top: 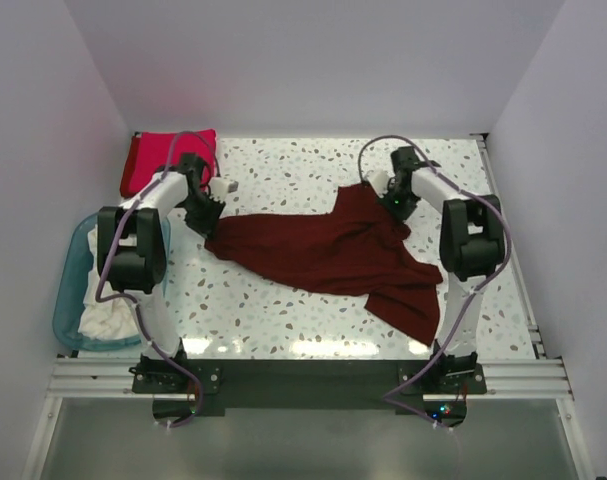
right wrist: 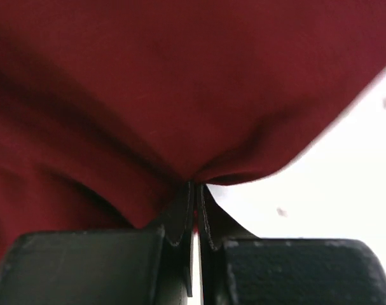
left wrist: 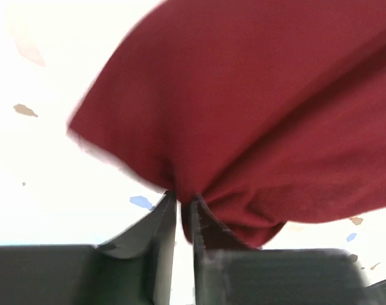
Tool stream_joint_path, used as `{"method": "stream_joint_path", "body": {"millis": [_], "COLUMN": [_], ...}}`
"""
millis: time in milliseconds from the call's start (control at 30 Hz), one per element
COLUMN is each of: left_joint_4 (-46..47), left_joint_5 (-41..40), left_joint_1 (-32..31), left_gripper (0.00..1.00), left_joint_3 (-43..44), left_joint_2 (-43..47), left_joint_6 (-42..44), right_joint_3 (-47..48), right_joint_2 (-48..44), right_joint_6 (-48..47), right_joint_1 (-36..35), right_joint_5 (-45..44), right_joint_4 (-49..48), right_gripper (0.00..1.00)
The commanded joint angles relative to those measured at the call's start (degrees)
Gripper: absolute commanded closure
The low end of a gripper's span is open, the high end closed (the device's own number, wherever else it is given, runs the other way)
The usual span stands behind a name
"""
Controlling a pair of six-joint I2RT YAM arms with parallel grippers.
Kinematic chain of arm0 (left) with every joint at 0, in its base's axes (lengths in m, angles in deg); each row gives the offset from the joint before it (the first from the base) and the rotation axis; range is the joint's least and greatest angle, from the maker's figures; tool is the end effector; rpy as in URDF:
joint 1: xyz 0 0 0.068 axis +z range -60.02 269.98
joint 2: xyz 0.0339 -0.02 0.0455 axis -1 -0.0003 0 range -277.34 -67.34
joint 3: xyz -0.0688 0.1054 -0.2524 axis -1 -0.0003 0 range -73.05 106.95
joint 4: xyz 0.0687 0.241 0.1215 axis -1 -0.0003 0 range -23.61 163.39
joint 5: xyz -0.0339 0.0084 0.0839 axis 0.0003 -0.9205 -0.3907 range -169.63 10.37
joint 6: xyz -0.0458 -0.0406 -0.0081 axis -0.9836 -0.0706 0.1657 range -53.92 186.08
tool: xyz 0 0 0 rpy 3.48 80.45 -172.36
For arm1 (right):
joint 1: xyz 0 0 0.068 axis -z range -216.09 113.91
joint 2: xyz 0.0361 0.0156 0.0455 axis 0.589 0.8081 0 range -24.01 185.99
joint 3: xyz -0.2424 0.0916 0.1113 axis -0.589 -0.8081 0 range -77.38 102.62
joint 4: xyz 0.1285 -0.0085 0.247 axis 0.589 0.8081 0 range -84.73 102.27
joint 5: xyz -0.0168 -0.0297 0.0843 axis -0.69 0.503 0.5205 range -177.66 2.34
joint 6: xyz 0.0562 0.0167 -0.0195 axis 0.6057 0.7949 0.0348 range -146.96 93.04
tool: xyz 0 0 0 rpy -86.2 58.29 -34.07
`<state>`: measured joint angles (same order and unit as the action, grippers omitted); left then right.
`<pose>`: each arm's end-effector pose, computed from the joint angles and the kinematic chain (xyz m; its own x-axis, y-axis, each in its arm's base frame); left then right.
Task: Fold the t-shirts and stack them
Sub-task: Flatten the tshirt out
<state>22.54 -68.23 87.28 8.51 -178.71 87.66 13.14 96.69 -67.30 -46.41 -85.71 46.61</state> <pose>0.3964 -0.0279 0.1715 -0.8877 0.4030 -0.2226 0.4354 0.8920 -0.1215 0.4479 0.0833 0.1538 -0.5884 -0.7648 -0.2625 -0.7487 0.6379 -0.1805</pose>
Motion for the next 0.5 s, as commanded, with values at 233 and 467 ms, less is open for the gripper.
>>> {"method": "stream_joint_path", "body": {"millis": [233,467], "left_joint_4": [2.0,3.1], "left_joint_5": [4.5,7.2], "left_joint_1": [0.2,0.4], "left_gripper": [0.47,0.33], "left_joint_3": [5.8,10.2], "left_joint_2": [-1.3,-0.6], "left_joint_6": [-2.2,-3.6], "right_joint_3": [14.9,22.9], "right_joint_2": [3.8,7.2], "right_joint_6": [3.3,10.9], "right_joint_1": [10.1,14.3], "right_joint_5": [3.4,9.5], "right_joint_4": [11.6,9.9], "right_gripper": [0.49,0.42]}}
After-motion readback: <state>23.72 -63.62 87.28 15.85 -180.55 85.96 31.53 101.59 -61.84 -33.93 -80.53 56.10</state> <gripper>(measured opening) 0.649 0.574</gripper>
